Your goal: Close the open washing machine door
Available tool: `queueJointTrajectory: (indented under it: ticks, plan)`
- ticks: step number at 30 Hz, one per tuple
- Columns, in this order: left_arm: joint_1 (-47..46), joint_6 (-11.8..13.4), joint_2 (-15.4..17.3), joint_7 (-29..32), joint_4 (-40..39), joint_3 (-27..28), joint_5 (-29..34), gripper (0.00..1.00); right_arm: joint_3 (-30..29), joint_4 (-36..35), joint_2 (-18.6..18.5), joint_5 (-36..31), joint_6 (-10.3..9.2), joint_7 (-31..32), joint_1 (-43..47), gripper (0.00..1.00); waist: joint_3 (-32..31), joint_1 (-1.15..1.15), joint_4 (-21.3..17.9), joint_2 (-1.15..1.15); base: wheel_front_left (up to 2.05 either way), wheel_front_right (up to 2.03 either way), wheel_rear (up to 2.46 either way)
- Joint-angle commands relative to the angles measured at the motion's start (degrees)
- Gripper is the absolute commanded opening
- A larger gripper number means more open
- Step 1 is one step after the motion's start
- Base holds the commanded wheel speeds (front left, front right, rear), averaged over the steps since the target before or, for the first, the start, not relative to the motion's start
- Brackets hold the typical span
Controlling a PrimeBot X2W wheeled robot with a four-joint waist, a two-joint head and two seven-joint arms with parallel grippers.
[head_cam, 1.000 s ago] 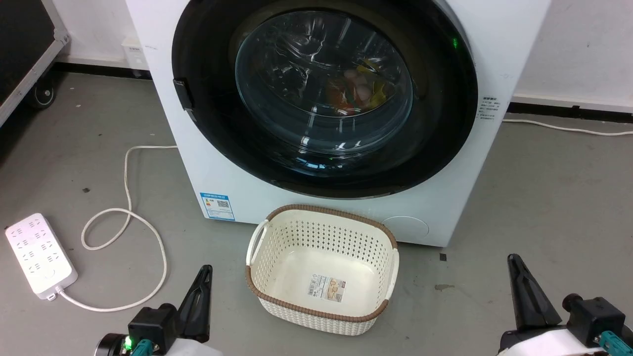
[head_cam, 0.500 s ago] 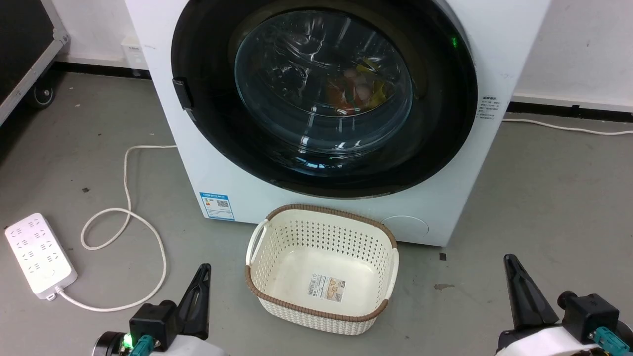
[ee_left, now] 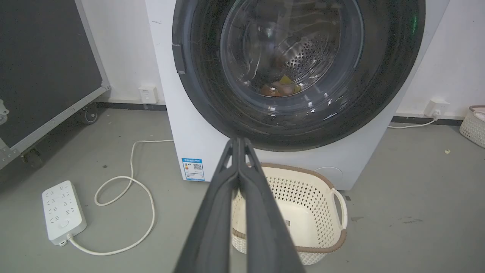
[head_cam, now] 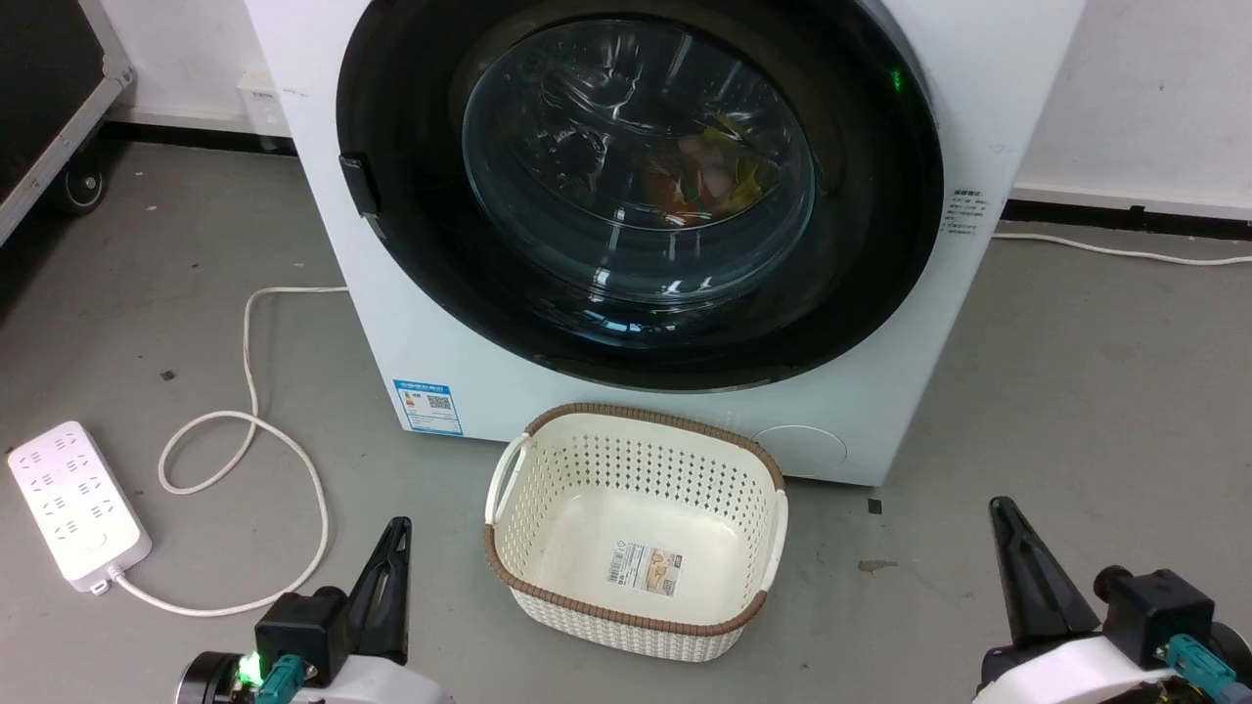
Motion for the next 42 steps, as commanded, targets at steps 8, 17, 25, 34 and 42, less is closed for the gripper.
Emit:
queueJointTrajectory:
  ticks: [8,17,25,34,42]
  plan:
    - [-1.0,0.9,-0.4,1.4,-1.0,0.6,1.3,0.00,0.3,-0.8,0.1,-1.3,-0.02,1.5,-0.8,0.00,0.1,0.00,-0.1,0.00,0.00,0.00,0.00]
    - [-1.2,1.4,-0.6,2.5,-1.6,0.8,2.0,0.00,0.5,-1.2,0.1,-2.0,-0.03,2.5,-1.0,0.00,0.1,0.00,-0.1,0.00,0.00,0.00,0.00]
    - [-1.3,1.8,-0.7,3.4,-2.1,1.1,2.6,0.00,0.6,-1.5,0.1,-2.5,-0.03,3.5,-1.2,0.00,0.2,0.00,-0.2,0.00,0.00,0.00,0.00]
    - [-1.5,2.4,-0.9,4.4,-2.7,1.4,3.3,0.00,0.8,-1.8,0.2,-3.2,-0.03,4.5,-1.4,0.00,0.2,0.00,-0.2,0.00,0.00,0.00,0.00]
    - [-1.6,2.8,-1.0,5.4,-3.2,1.6,3.8,0.00,1.0,-2.2,0.2,-3.8,-0.03,5.5,-1.6,0.00,0.3,0.00,-0.3,0.00,0.00,0.00,0.00]
